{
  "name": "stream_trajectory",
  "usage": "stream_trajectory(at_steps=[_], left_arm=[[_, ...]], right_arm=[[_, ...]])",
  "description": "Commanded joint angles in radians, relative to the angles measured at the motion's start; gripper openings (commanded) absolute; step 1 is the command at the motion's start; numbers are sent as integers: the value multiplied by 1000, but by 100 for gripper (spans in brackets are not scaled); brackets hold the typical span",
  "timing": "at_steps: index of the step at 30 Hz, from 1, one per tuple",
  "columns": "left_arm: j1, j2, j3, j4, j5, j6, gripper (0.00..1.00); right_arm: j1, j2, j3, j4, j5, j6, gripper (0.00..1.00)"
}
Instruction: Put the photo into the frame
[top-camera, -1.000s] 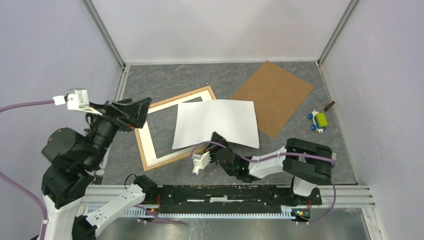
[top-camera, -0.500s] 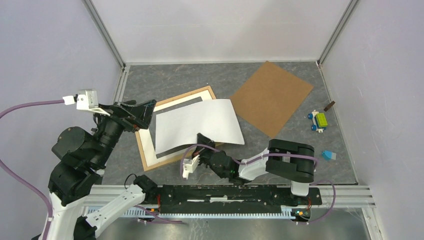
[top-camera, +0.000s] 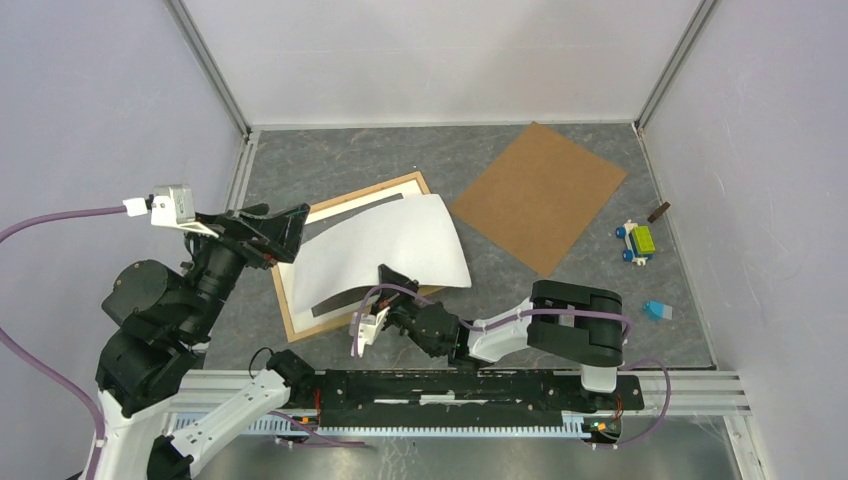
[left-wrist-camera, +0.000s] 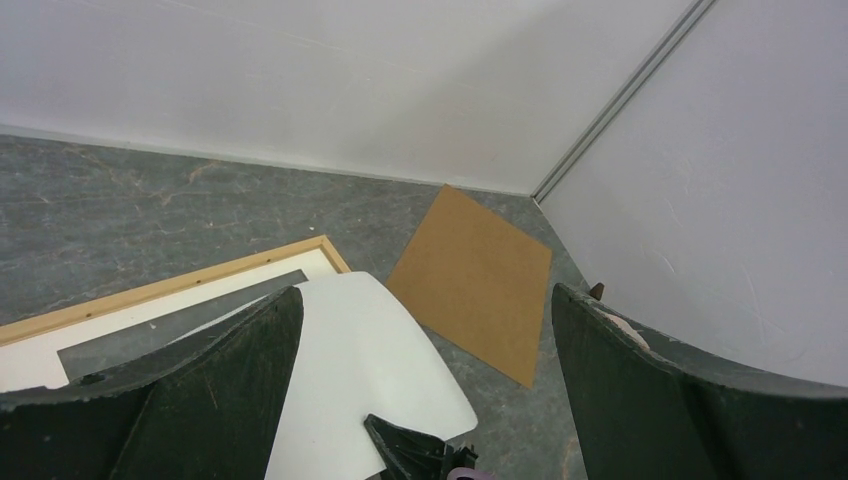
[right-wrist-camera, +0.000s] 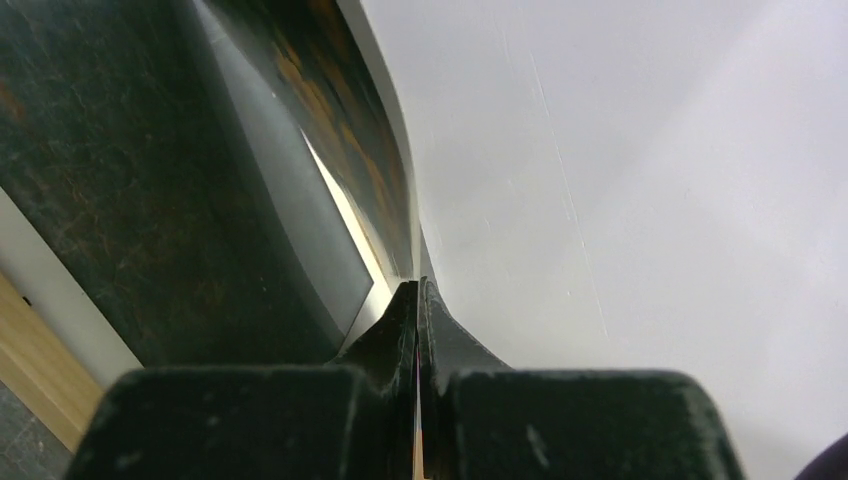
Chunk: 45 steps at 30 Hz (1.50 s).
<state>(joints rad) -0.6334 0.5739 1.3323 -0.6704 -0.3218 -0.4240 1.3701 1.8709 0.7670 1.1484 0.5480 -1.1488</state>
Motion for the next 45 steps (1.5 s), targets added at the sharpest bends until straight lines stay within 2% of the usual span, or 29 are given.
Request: stream_trajectory(at_steps=[1,16,22,31,38,45], left_arm=[[5,7,-1,37,-16,53,100],[4,2,-3,40,-16,59,100],[5,2,1,40,-13,59,100],[4,0,-6,37,-19,64,100],[4,-3,-6,36,-14,59,100],[4,-11,-8,33,-22,69,100]], right_arm=[[6,-19,42,41,-65,53,0],[-35,-86,-19,112,-5,174,0],[-51,-119,-3,66,-75,274,0],[-80,-143,78,-5,-79,404,0],[-98,-98,218,-90,-73,367,0],[-111,-85,251,-136,-105,262,0]])
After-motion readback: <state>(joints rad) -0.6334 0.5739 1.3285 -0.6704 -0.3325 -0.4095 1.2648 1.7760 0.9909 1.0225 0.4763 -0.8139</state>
